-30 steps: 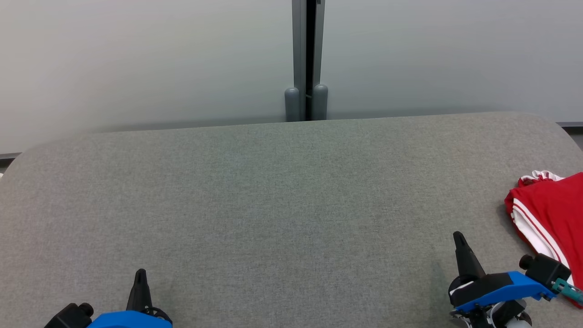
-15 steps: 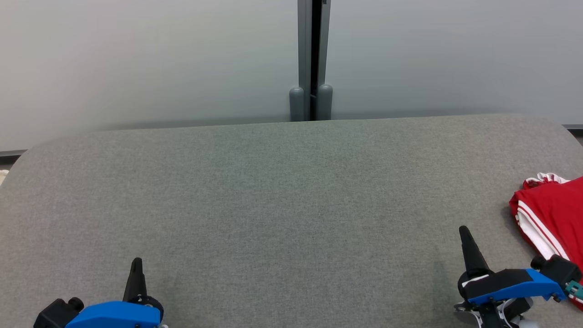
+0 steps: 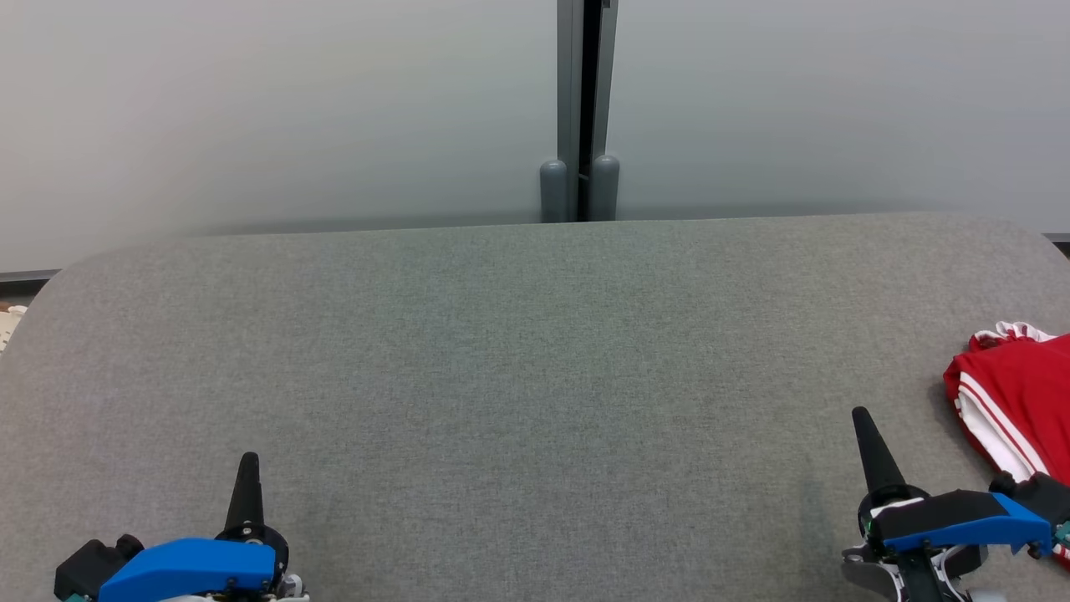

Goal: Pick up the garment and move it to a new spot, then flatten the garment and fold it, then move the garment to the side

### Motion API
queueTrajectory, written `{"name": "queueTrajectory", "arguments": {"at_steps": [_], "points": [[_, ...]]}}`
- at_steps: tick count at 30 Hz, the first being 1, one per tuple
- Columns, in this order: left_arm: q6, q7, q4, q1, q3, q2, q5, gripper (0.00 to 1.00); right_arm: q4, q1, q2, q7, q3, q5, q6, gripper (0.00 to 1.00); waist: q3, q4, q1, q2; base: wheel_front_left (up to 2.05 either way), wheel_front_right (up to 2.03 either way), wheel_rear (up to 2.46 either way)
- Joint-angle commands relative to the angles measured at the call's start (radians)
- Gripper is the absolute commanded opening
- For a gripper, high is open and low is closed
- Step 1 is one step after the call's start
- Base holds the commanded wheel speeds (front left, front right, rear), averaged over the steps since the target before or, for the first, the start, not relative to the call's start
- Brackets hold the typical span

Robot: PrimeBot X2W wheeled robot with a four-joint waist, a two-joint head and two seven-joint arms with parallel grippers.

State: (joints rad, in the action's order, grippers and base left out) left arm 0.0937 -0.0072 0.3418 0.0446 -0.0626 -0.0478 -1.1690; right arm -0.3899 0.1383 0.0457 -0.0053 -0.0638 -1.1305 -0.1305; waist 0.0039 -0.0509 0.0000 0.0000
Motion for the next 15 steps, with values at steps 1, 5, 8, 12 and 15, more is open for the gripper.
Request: {"name": "queueTrajectory", "arguments": {"at_steps": [1,5,8,12,15], "points": [[0.007,0.008,-0.016,0.026,-0.009,-0.003,-0.027,0.0,0.02,-0.002,0.005,0.007,-0.004,-0.03,0.0,0.0,0.0,0.001,0.0,0.0,0.0,0.0,0.0],[0.009,0.019,-0.023,0.031,-0.013,-0.003,-0.063,0.0,0.032,-0.005,0.005,0.017,-0.008,-0.071,0.0,0.0,0.0,0.005,0.0,0.0,0.0,0.0,0.0],[0.012,0.026,-0.029,0.034,-0.015,-0.003,-0.09,0.0,0.041,-0.007,0.005,0.024,-0.012,-0.099,0.0,0.0,0.0,0.008,0.0,0.0,0.0,0.0,0.0],[0.014,0.035,-0.036,0.035,-0.018,-0.003,-0.125,0.0,0.051,-0.011,0.005,0.034,-0.016,-0.138,0.0,0.0,0.0,0.011,0.0,0.0,0.0,0.0,0.0],[0.016,0.04,-0.04,0.038,-0.02,-0.003,-0.142,0.0,0.056,-0.012,0.005,0.04,-0.018,-0.155,0.0,0.0,0.0,0.013,0.0,0.0,0.0,0.0,0.0]]}}
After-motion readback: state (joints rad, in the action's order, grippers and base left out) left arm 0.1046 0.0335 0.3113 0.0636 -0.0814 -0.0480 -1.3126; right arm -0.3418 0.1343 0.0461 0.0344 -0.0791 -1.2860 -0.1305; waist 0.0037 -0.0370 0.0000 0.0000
